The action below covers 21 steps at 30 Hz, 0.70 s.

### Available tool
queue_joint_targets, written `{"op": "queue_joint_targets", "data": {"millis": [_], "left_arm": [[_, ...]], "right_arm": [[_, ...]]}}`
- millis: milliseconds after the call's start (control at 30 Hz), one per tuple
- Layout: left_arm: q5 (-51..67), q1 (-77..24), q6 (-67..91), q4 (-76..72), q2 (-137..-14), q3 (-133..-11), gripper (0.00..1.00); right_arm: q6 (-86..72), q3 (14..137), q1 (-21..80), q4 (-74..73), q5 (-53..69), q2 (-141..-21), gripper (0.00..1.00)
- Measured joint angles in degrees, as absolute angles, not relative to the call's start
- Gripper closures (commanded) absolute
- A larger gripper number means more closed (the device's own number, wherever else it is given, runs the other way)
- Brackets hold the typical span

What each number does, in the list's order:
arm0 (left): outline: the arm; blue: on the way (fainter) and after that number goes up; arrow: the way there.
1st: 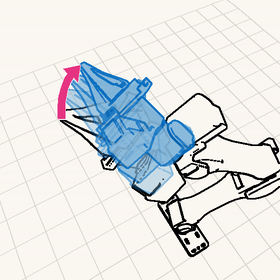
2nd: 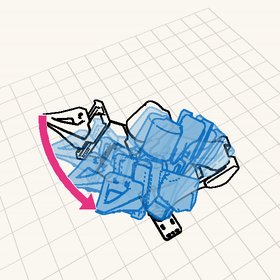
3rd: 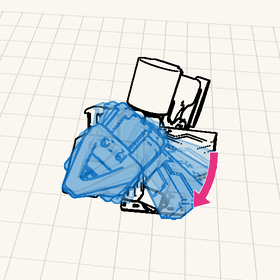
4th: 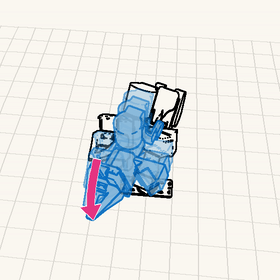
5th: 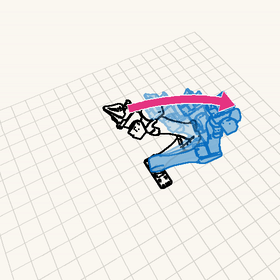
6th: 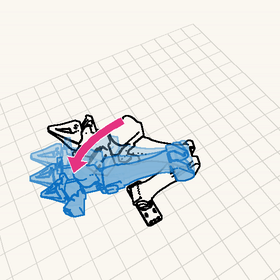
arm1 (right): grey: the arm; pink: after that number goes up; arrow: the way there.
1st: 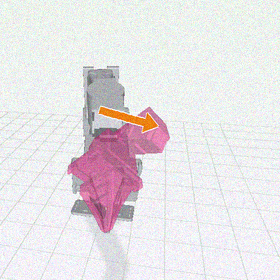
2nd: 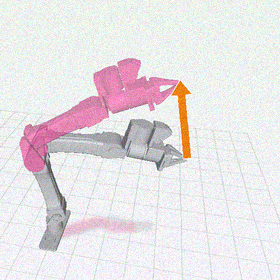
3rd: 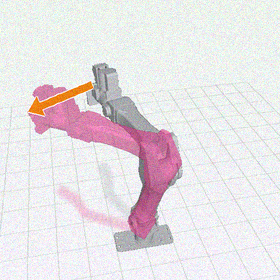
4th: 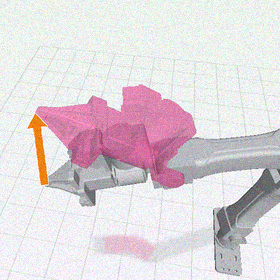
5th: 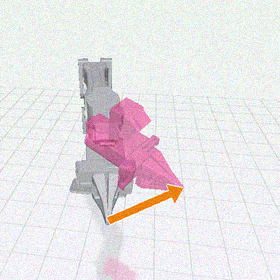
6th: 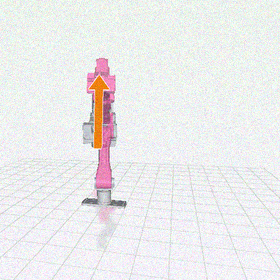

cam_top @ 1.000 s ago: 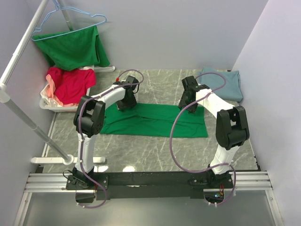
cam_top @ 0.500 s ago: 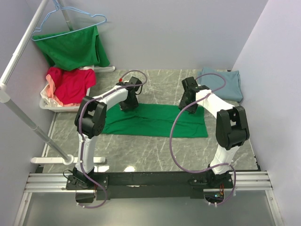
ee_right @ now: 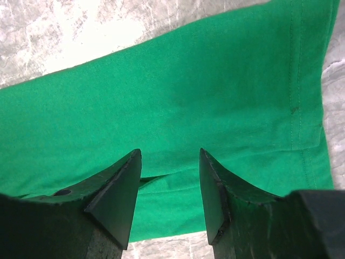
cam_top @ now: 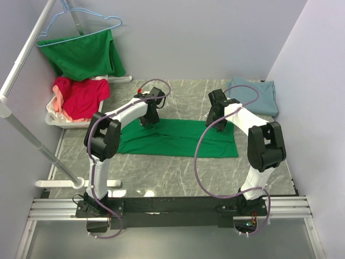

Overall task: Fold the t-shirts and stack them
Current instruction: Fold the tshirt

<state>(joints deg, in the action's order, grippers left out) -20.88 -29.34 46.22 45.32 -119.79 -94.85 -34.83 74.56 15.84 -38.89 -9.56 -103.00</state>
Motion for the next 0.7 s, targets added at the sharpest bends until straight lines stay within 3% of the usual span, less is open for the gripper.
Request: {"op": "queue_joint_targets", "data": {"millis": [433,500,567,700], "left_arm": [[-21.3,-29.3,46.2,45.7,-122.6,-95.8,0.57],[-21.3,-29.3,46.2,45.7,-123.3,-95.8,0.63],[-21.3,-29.3,46.2,45.6,-123.6,-96.1,0.77],[-21.9,-29.3,46.2,45.8,-123.6,-96.3,0.93]], "right_arm": [[-34.8,74.6,15.8,-38.9,-10.5,-103.0,0.46],[-34.7,74.6,15.7,-38.9,-10.5,-102.9,0.46],[-34.6,74.6,15.5,-38.9,-10.5,-102.8,0.47],[-34.6,74.6,15.4,-39.0,-10.5,-102.2,0.47]]}}
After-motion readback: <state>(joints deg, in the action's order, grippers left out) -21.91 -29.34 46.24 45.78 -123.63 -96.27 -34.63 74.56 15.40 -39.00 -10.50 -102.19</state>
